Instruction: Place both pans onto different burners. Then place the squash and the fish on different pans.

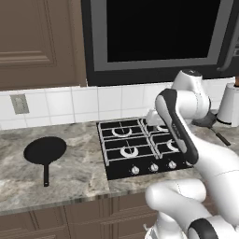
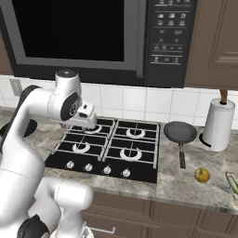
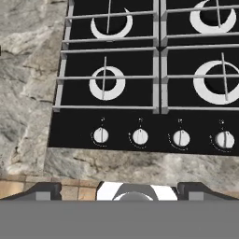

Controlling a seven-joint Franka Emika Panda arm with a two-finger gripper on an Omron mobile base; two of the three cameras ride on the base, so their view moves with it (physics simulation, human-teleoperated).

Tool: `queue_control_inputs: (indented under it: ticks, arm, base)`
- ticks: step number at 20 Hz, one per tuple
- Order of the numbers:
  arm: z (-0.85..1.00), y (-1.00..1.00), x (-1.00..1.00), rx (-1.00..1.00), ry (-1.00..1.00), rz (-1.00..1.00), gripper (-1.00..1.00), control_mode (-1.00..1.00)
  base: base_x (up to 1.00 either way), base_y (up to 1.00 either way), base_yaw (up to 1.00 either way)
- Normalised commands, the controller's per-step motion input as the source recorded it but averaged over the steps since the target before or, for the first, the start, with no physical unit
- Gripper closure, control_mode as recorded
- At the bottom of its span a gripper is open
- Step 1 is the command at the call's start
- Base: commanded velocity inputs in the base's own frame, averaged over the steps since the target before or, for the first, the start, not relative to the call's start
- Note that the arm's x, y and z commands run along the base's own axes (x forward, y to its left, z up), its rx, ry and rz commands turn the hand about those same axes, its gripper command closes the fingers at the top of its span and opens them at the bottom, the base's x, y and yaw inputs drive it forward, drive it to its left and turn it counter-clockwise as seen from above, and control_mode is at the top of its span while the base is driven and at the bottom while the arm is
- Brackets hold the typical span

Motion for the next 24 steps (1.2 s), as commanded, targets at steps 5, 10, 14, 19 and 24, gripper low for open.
queue_control_inputs:
  ticks: [5, 10, 14, 19, 24]
  arm:
    - [-0.28, 0.10, -0.33, 0.02, 0.00, 0.00, -1.00, -1.00]
    - [-0.26, 0.22, -0.16, 0.01, 0.00, -0.01, -1.00, -1.00]
    - [-0.31, 0.34, -0.04, 0.00, 0.00, 0.00, -1.00, -1.00]
    - [-0.25, 0.37, 0.00, 0.01, 0.00, -0.03, -1.00, -1.00]
    - [-0.11, 0.32, 0.00, 0.04, 0.00, -0.03, -1.00, -1.00]
  base:
    - [0.00, 0.00, 0.00]
    - [0.00, 0.00, 0.00]
    - [0.00, 0.00, 0.00]
    - [0.00, 0.00, 0.00]
    - [0.00, 0.00, 0.00]
